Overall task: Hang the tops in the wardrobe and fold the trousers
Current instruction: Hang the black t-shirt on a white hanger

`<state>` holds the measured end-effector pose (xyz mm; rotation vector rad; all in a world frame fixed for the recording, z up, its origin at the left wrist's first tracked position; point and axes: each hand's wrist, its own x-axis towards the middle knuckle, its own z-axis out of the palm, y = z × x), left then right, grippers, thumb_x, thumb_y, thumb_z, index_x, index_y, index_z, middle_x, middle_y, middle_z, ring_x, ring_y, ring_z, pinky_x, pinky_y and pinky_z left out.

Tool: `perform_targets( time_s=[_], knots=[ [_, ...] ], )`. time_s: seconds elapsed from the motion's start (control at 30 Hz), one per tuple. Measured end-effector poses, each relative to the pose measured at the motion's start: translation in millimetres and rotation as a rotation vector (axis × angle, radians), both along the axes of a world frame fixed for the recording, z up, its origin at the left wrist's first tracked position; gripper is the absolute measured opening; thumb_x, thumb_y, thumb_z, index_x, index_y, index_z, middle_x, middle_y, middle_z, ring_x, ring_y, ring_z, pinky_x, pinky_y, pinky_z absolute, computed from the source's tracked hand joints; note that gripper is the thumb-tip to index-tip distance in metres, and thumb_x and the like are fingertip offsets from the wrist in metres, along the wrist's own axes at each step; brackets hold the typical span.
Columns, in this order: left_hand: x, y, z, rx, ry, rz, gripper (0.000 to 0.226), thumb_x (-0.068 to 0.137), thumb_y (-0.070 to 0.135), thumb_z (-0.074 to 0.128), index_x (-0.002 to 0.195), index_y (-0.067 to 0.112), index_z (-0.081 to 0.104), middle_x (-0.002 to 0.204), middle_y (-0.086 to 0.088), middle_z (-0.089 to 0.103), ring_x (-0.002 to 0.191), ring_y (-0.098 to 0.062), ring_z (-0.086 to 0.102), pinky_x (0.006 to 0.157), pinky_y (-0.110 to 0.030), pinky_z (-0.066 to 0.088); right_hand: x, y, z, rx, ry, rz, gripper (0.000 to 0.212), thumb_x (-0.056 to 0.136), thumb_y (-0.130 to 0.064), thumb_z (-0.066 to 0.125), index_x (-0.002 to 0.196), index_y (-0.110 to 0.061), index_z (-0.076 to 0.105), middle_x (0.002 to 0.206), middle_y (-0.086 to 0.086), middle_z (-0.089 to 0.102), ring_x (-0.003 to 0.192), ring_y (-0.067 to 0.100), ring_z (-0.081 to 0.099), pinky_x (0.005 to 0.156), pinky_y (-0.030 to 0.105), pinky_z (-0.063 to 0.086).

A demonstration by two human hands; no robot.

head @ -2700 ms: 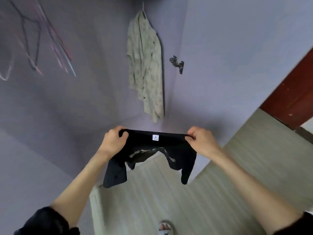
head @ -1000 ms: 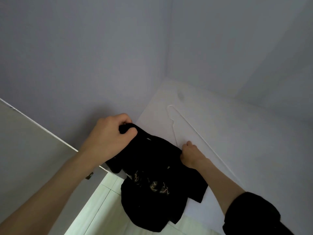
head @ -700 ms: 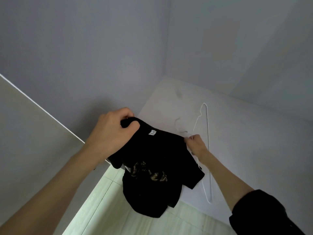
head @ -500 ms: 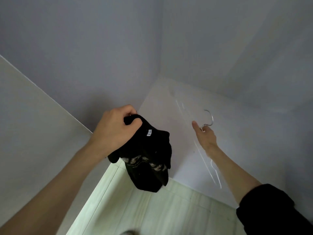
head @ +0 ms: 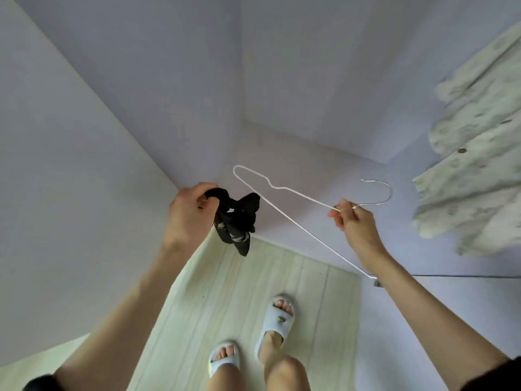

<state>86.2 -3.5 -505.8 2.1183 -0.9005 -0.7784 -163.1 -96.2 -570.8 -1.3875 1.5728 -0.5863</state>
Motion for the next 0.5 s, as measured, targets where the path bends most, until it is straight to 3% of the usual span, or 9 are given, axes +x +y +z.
perform_targets(
  time_s=[0.1, 0.17, 0.27, 0.33, 0.43, 0.5],
  knots=[
    [-11.0, 13.2, 40.9, -0.024, 0.424, 0.189, 0.031, 0.088, -0.003, 0.047, 0.078, 0.021, 0.065, 0.076, 0.001, 0.063, 0.072, -0.011, 0.059, 0.067, -0.013, 0.050, -20.3, 34.5, 54.0, -0.034, 0.009, -0.019, 0.046, 0.102, -0.019, 0.036, 0.060, -0.014, 0.053, 0.047, -0.007, 0.041, 0.042, 0.000, 0.039, 0.048, 0.012, 0.031],
    [-15.9, 24.8, 67.3, -0.007, 0.540, 0.202, 0.026, 0.091, -0.002, 0.045, 0.084, 0.013, 0.064, 0.080, -0.004, 0.064, 0.074, -0.014, 0.061, 0.073, -0.020, 0.051, -31.8, 58.4, 89.0, -0.025, -0.020, -0.060, 0.044, 0.102, -0.019, 0.037, 0.061, -0.013, 0.053, 0.050, -0.003, 0.040, 0.039, 0.001, 0.038, 0.047, 0.012, 0.031],
    [-23.6, 40.4, 102.4, 0.036, 0.507, 0.143, 0.021, 0.093, 0.002, 0.044, 0.088, 0.011, 0.062, 0.079, -0.005, 0.062, 0.069, -0.014, 0.059, 0.066, -0.022, 0.050, -50.1, 95.5, 136.6, 0.002, -0.063, -0.105, 0.042, 0.100, -0.021, 0.039, 0.062, -0.011, 0.051, 0.051, -0.003, 0.039, 0.040, 0.003, 0.033, 0.050, 0.018, 0.031],
    [-29.6, 44.8, 122.7, 0.064, 0.445, 0.102, 0.018, 0.093, 0.006, 0.044, 0.094, 0.011, 0.061, 0.077, -0.004, 0.058, 0.066, -0.014, 0.057, 0.059, -0.021, 0.047, -62.4, 116.2, 161.3, 0.023, -0.067, -0.105, 0.041, 0.100, -0.022, 0.039, 0.062, -0.009, 0.050, 0.045, -0.009, 0.038, 0.041, 0.003, 0.032, 0.047, 0.014, 0.031],
    [-43.3, 49.8, 162.4, 0.062, 0.354, 0.007, 0.017, 0.091, 0.008, 0.045, 0.082, 0.015, 0.059, 0.066, -0.004, 0.047, 0.051, -0.015, 0.046, 0.051, -0.023, 0.039, -83.7, 146.9, 203.8, 0.009, -0.064, -0.113, 0.042, 0.101, -0.022, 0.039, 0.063, -0.007, 0.049, 0.040, -0.012, 0.036, 0.040, 0.005, 0.030, 0.043, 0.011, 0.028],
    [-53.3, 52.0, 182.7, 0.047, 0.321, -0.037, 0.017, 0.091, 0.007, 0.045, 0.083, 0.013, 0.059, 0.062, -0.004, 0.041, 0.042, -0.015, 0.038, 0.046, -0.023, 0.035, -96.8, 159.0, 225.8, -0.005, -0.047, -0.114, 0.042, 0.100, -0.024, 0.041, 0.063, -0.007, 0.050, 0.049, -0.004, 0.038, 0.046, 0.012, 0.032, 0.050, 0.019, 0.032]
  ],
)
